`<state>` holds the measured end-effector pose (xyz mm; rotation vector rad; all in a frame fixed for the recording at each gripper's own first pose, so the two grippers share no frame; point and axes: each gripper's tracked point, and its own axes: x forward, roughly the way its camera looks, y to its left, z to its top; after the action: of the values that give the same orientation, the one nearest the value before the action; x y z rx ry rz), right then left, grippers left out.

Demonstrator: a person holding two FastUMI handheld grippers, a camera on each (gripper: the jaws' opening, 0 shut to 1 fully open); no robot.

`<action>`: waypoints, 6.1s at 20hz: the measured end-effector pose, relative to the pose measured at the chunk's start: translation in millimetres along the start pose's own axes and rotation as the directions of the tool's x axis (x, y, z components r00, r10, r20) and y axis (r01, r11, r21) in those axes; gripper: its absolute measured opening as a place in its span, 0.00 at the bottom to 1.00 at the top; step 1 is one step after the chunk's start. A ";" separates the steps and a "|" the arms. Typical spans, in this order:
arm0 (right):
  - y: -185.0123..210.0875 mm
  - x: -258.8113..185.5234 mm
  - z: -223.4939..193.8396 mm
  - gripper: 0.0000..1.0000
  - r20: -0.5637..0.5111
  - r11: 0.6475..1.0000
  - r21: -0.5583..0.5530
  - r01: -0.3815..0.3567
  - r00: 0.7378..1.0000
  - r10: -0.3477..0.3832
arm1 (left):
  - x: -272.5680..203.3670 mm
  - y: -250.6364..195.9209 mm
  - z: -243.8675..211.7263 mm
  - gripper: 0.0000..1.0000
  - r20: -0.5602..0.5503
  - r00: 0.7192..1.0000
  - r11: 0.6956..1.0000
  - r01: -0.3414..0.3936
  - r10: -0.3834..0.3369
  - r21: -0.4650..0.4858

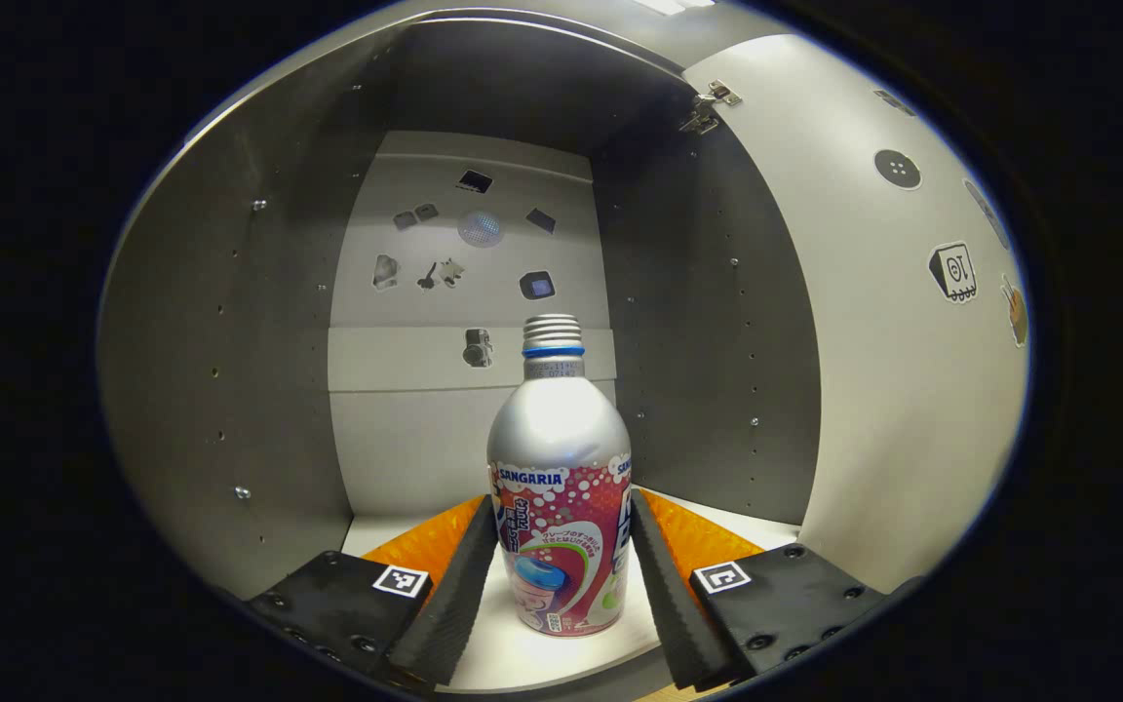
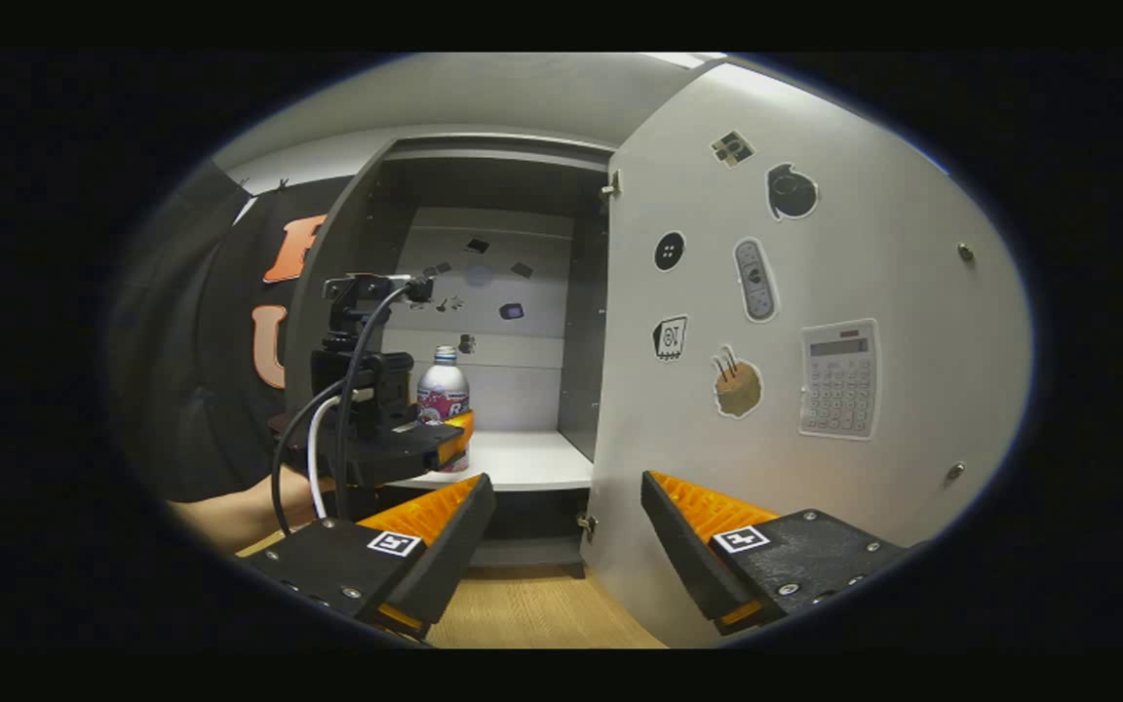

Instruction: Open the cabinet door with the right hand, grasp the bottle in the cabinet with the left hand and place it on the coaster, then close the cabinet door with the right hand.

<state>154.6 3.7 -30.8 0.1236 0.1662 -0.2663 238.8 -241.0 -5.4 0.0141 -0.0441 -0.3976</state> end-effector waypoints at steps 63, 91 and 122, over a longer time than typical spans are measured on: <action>85.5 -76.5 -83.9 0.93 -0.115 0.977 -0.007 -0.211 0.971 0.209 | -347.9 5.0 -283.9 0.79 -0.266 0.960 0.991 -0.112 0.090 -0.069; 82.0 -92.1 -82.0 0.93 -0.115 0.975 0.026 -0.222 0.968 0.224 | -335.5 -4.3 -240.8 0.97 -0.236 0.970 0.999 -0.048 0.052 0.021; -66.4 -168.3 -24.3 0.93 -0.042 1.000 -0.011 0.011 0.999 -0.011 | -321.9 44.6 -19.7 0.95 -0.048 0.970 0.968 -0.239 0.236 -0.073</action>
<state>-27.1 -14.2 -31.0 0.1173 0.2100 -0.2737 -39.5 -75.0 -37.0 -0.0608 0.0089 -0.1583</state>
